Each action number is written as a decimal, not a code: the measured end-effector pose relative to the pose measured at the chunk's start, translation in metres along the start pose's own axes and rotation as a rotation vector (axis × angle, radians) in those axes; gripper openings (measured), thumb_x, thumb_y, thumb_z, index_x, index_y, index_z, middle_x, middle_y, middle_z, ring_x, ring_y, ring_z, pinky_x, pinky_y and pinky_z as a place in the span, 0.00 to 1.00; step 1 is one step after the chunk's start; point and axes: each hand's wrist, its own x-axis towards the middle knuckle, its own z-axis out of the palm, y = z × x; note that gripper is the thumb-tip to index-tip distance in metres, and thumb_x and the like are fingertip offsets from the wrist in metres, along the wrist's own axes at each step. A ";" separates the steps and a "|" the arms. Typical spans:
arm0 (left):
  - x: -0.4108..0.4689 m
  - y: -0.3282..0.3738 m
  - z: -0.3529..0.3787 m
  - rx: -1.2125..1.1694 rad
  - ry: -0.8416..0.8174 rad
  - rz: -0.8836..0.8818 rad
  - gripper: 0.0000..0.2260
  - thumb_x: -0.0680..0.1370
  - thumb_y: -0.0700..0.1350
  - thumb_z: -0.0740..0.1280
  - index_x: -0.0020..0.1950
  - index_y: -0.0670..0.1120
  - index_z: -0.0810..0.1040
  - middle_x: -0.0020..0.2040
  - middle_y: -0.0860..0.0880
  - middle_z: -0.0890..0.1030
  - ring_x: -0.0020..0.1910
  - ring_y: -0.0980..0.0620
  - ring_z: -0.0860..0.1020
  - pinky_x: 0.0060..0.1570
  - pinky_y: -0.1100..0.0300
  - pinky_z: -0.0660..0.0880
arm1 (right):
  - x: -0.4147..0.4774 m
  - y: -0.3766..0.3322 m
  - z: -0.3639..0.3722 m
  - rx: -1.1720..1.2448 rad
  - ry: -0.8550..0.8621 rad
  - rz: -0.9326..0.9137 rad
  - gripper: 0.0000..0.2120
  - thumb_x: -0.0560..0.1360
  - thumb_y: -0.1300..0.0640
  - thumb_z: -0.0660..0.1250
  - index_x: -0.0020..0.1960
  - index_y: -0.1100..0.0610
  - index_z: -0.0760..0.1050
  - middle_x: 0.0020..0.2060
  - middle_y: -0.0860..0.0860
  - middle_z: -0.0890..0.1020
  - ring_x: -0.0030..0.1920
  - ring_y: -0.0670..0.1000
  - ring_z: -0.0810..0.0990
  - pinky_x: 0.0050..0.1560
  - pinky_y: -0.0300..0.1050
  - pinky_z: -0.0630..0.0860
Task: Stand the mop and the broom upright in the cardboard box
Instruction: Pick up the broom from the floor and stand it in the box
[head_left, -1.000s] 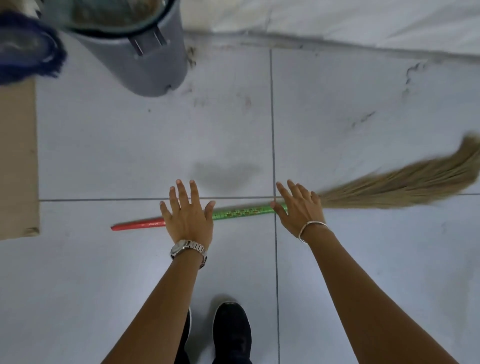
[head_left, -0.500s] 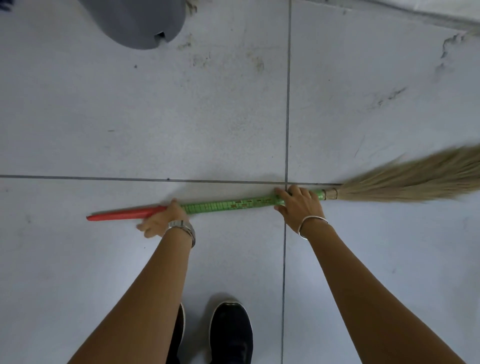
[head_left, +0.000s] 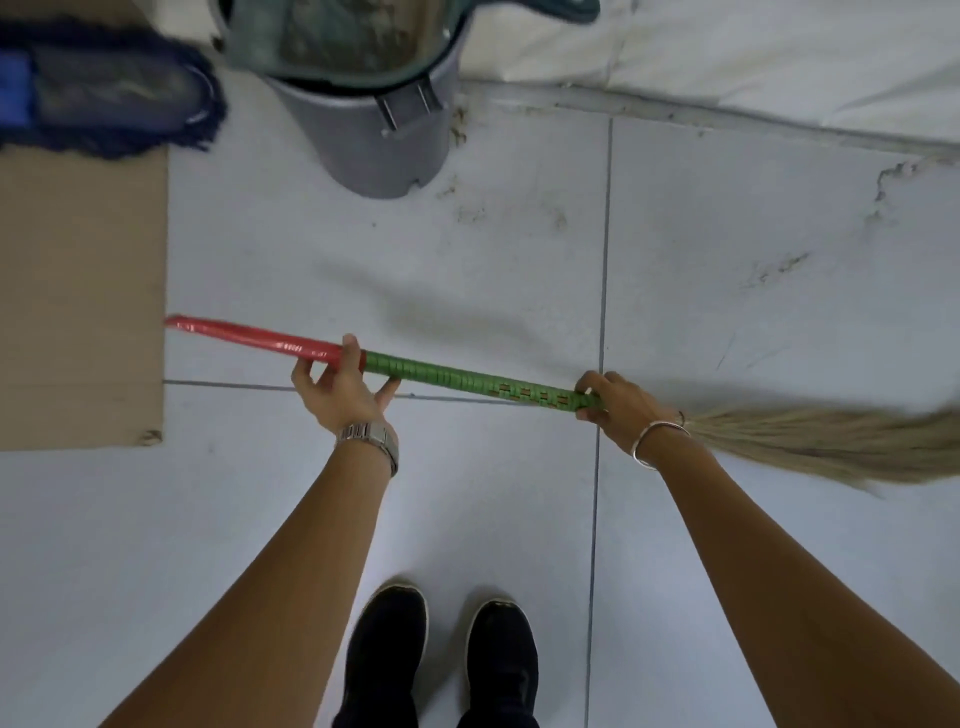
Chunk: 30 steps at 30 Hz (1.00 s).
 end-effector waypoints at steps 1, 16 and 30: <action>-0.007 0.021 0.006 -0.003 -0.033 0.044 0.18 0.73 0.41 0.71 0.60 0.50 0.70 0.56 0.46 0.79 0.52 0.53 0.79 0.40 0.46 0.82 | -0.004 -0.010 -0.014 0.043 0.001 -0.007 0.13 0.75 0.56 0.64 0.58 0.56 0.70 0.50 0.60 0.76 0.49 0.61 0.77 0.50 0.55 0.75; -0.219 0.384 0.070 0.024 -0.535 0.603 0.15 0.70 0.38 0.73 0.50 0.52 0.72 0.47 0.51 0.76 0.39 0.60 0.81 0.28 0.59 0.80 | -0.146 -0.188 -0.248 0.484 0.199 -0.232 0.13 0.69 0.60 0.71 0.53 0.57 0.77 0.48 0.59 0.83 0.45 0.54 0.79 0.53 0.44 0.75; -0.516 0.676 -0.013 0.056 -0.716 1.142 0.19 0.67 0.40 0.75 0.54 0.51 0.74 0.43 0.53 0.78 0.36 0.57 0.82 0.29 0.55 0.81 | -0.388 -0.384 -0.432 0.885 0.282 -0.586 0.12 0.67 0.68 0.71 0.48 0.62 0.72 0.36 0.54 0.77 0.37 0.54 0.78 0.43 0.45 0.80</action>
